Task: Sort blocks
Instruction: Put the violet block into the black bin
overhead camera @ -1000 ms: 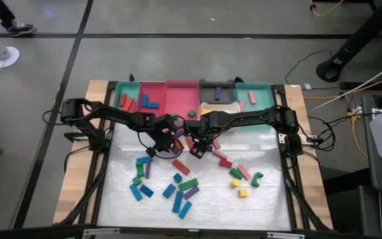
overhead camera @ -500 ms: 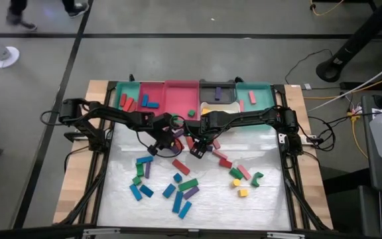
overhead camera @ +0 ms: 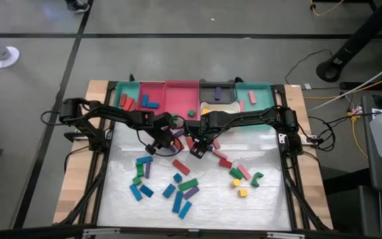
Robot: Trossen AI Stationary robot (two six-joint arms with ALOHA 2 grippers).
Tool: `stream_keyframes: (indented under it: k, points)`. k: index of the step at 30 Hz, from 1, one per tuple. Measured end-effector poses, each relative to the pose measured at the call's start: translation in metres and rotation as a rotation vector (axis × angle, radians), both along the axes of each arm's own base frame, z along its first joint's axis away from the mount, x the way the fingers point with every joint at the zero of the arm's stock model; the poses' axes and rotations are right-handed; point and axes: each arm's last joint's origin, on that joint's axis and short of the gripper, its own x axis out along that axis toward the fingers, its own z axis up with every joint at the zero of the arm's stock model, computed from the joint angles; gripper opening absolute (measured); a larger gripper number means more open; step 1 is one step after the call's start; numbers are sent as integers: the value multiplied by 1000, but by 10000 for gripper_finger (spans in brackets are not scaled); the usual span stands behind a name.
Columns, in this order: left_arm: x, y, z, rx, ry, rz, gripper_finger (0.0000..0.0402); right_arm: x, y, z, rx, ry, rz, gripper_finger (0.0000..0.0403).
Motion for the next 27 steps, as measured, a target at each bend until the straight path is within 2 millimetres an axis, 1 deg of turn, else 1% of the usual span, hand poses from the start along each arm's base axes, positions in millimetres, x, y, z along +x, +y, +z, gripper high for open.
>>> stream_keyframes:
  k: [11, 14, 18, 19, 23, 27]
  points:
    - [-9, -2, -10, -12, 27, 0, 140, 0, 0, 0, 0, 0, 0, 209]
    - [-11, -3, -11, -24, 38, 11, 109, 0, 0, 0, 4, 2, -15, 209]
    - [-9, -3, -9, -48, 46, 63, 40, -2, 2, 0, 72, 17, -12, 209]
    - [-8, -3, -8, -58, 49, 83, 38, -4, 2, 2, 87, 27, -10, 209]
    - [-1, -1, 2, -95, 24, 181, 38, -17, 3, 19, 86, 49, -6, 209]
    - [10, 1, 27, -130, -60, 245, 38, -38, 1, 45, 24, 63, -17, 209]
